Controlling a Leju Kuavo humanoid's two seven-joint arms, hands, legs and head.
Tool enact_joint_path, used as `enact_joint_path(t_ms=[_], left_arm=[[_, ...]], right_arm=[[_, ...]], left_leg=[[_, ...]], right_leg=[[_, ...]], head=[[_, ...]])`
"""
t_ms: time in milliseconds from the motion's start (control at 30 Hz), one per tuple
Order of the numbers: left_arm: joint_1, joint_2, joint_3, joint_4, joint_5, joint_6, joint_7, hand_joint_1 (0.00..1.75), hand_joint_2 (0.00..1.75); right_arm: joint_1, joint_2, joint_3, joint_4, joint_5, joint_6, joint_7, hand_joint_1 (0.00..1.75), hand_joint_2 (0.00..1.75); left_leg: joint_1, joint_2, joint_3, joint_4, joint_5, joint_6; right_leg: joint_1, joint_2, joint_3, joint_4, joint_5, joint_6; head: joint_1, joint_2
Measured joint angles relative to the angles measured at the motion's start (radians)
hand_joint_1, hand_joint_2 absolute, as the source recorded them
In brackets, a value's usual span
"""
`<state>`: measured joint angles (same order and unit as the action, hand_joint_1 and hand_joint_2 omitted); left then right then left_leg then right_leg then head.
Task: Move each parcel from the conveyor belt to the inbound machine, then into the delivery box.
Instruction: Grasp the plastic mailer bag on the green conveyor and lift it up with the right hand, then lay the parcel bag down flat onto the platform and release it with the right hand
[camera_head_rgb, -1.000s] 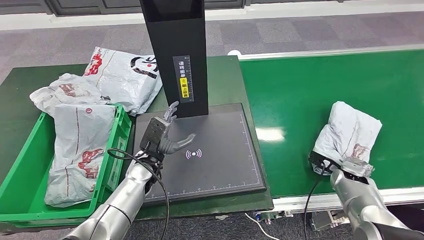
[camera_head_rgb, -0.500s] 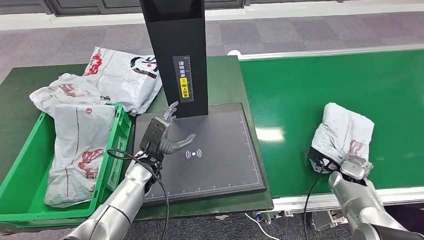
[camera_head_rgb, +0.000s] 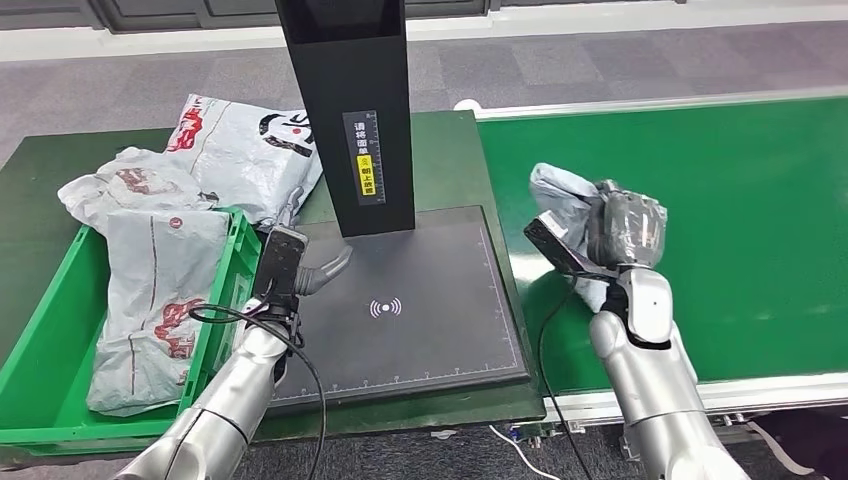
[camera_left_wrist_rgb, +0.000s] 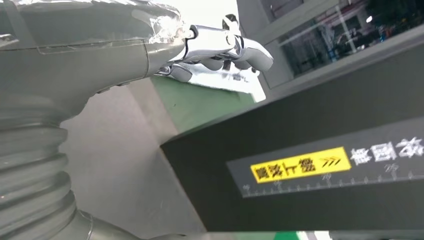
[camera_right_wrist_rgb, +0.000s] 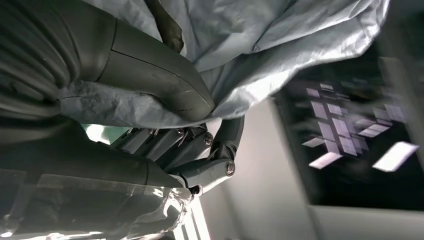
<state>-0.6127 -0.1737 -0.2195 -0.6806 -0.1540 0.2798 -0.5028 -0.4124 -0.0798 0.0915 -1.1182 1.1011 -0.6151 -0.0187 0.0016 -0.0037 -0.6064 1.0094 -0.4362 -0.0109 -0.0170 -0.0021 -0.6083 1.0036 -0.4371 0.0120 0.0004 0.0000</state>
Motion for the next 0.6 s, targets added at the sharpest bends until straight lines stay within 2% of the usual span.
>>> enact_joint_path(t_ms=[200, 400, 600], left_arm=[[-0.003, 0.004, 0.018, 0.000, 0.003, 0.011, 0.001, 0.00, 1.75], [-0.004, 0.014, 0.023, 0.000, 0.007, 0.006, -0.018, 0.00, 1.75], [-0.006, 0.017, 0.023, 0.000, 0.007, -0.001, -0.019, 0.00, 1.75]], right_arm=[[-0.039, 0.016, 0.070, -0.041, -0.060, 0.018, -0.020, 1.75, 1.75], [-0.044, 0.048, 0.173, -0.042, -0.194, 0.140, -0.139, 1.75, 1.75], [-0.035, 0.095, 0.310, -0.042, -0.247, 0.203, -0.161, 1.75, 1.75]], left_leg=[[0.000, -0.002, -0.001, 0.000, 0.001, 0.001], [0.000, -0.002, 0.000, 0.000, 0.001, 0.001], [0.001, -0.002, 0.000, 0.000, 0.001, 0.000]], right_leg=[[0.000, -0.003, 0.001, 0.000, 0.000, 0.000], [0.000, -0.002, 0.001, 0.000, 0.000, 0.000], [0.001, -0.002, 0.000, 0.000, 0.000, -0.001]], head=[[0.000, 0.000], [0.000, 0.000], [0.000, 0.000]])
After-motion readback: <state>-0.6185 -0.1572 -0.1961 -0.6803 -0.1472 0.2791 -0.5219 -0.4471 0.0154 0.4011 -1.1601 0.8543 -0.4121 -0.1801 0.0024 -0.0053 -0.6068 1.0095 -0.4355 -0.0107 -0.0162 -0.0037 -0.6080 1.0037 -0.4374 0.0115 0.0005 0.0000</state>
